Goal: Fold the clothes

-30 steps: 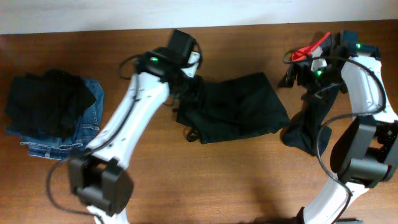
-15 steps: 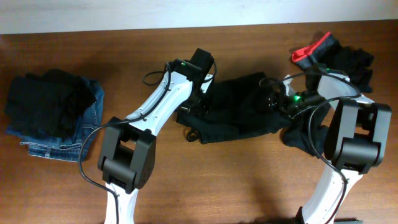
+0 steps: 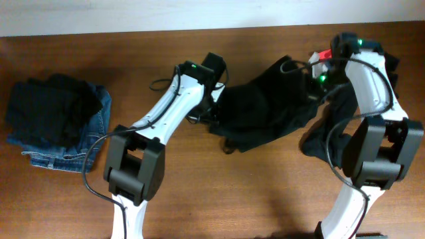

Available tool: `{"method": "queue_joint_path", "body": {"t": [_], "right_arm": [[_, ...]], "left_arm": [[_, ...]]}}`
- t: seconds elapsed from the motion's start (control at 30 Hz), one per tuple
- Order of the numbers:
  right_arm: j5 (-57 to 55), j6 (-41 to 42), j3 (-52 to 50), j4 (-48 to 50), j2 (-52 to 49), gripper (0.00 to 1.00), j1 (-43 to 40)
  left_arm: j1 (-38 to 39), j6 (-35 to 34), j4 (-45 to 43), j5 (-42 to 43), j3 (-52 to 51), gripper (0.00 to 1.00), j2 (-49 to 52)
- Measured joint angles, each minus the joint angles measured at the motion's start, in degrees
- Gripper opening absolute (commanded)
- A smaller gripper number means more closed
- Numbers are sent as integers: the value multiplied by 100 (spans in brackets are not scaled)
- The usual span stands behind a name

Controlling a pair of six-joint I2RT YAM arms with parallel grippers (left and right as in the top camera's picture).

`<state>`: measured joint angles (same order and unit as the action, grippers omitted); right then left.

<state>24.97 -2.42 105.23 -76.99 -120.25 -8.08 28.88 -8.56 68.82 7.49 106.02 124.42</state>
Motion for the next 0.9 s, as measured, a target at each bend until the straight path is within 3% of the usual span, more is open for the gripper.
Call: {"method": "queue_joint_path", "body": {"t": [0.17,0.33,0.57,0.9], "right_arm": [[-1803,354,977,-330,205,4,710],[-2859,413,1064,-310,223,4,1731],[-3482,413,822,57,157,4,2889],[-4295,444,-160,557,-155,4,3602]], "left_arm": [[-420,0,417,-22,719,10,-111],[-1067,0,553,-66,1115,12,-743],[-1814,0,776,-105,1202,12,-1482],[-1974,0,901,-103,1202,12,-1526]]}}
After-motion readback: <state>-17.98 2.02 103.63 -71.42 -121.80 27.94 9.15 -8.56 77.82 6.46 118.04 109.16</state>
